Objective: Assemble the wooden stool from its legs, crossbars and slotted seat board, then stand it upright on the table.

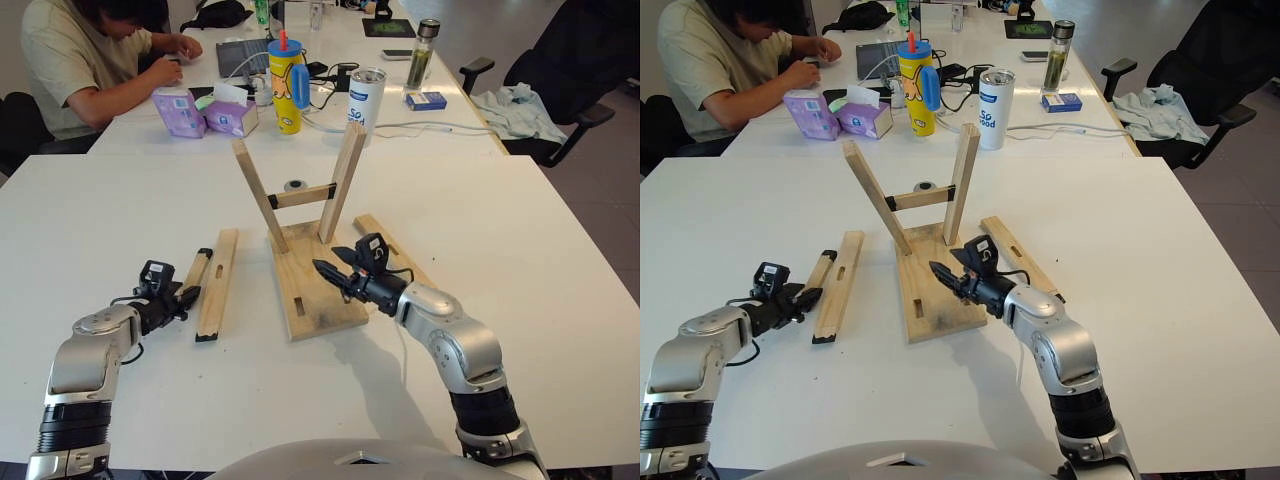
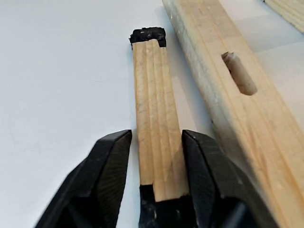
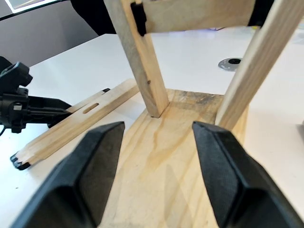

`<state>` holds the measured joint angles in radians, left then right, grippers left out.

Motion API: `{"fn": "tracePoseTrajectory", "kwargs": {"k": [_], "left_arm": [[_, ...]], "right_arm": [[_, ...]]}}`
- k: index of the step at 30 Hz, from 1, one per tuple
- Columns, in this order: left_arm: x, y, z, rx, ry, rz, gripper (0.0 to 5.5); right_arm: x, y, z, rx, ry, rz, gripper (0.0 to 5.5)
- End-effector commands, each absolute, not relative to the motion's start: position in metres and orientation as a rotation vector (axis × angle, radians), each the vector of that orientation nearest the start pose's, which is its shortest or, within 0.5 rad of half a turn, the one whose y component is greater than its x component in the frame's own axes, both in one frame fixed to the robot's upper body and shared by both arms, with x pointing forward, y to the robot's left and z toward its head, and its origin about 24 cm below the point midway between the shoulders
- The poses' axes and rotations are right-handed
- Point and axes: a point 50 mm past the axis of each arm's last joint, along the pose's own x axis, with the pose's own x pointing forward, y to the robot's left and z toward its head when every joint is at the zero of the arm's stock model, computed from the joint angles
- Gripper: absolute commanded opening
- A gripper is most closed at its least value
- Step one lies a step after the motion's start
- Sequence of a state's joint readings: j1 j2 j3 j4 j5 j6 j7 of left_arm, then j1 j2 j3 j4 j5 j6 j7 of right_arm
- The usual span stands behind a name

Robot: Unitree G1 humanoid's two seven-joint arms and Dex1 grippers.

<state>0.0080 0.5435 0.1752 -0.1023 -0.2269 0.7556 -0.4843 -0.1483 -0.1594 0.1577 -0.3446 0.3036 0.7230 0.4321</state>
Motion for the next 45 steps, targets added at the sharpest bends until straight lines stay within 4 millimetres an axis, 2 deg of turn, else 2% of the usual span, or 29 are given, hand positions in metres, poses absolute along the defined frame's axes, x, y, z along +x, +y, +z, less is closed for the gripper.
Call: {"fn": "tracePoseTrajectory", "kwargs": {"k": [1, 3, 5, 8, 10, 13, 16, 18, 21, 24, 26, 29, 35, 40, 45], "left_arm": [[0.236, 0.270, 0.048, 0.167, 0.612, -0.180, 1.29], [0.244, 0.276, 0.056, 0.225, 0.558, -0.141, 1.29], [0.256, 0.277, 0.073, 0.254, 0.457, -0.124, 1.29], [0.272, 0.270, 0.115, 0.319, 0.205, -0.110, 1.29], [0.278, 0.247, 0.154, 0.441, -0.039, -0.187, 1.29], [0.272, 0.218, 0.194, 0.488, -0.313, -0.256, 1.29], [0.259, 0.193, 0.213, 0.542, -0.479, -0.360, 1.29], [0.254, 0.179, 0.215, 0.584, -0.512, -0.444, 1.29], [0.252, 0.162, 0.214, 0.557, -0.518, -0.534, 1.29], [0.253, 0.145, 0.199, 0.535, -0.475, -0.626, 1.29], [0.253, 0.135, 0.187, 0.508, -0.430, -0.675, 1.29], [0.246, 0.122, 0.171, 0.491, -0.382, -0.757, 1.29], [0.237, 0.113, 0.164, 0.455, -0.361, -0.806, 1.29], [0.236, 0.112, 0.164, 0.458, -0.359, -0.786, 1.29], [0.235, 0.111, 0.165, 0.469, -0.356, -0.777, 1.29]], "right_arm": [[0.254, -0.098, 0.094, 0.116, 0.209, 0.717, 2.66], [0.255, -0.102, 0.093, 0.169, 0.224, 0.729, 2.66], [0.256, -0.106, 0.093, 0.199, 0.225, 0.730, 2.66], [0.259, -0.120, 0.100, 0.275, 0.194, 0.696, 2.66], [0.258, -0.130, 0.108, 0.350, 0.161, 0.701, 2.66], [0.253, -0.132, 0.119, 0.441, 0.137, 0.793, 2.66], [0.250, -0.131, 0.136, 0.588, 0.080, 0.876, 2.66], [0.249, -0.130, 0.148, 0.695, 0.043, 0.922, 2.66], [0.250, -0.133, 0.162, 0.830, -0.002, 0.970, 3.06], [0.254, -0.132, 0.177, 0.886, -0.043, 0.993, 3.56], [0.256, -0.130, 0.186, 0.890, -0.067, 0.998, 3.60], [0.260, -0.127, 0.191, 0.866, -0.070, 0.996, 3.60], [0.266, -0.128, 0.193, 0.931, -0.084, 0.962, 3.60], [0.268, -0.128, 0.189, 0.929, -0.058, 0.944, 2.91], [0.268, -0.126, 0.187, 0.927, -0.041, 0.951, 1.99]]}}
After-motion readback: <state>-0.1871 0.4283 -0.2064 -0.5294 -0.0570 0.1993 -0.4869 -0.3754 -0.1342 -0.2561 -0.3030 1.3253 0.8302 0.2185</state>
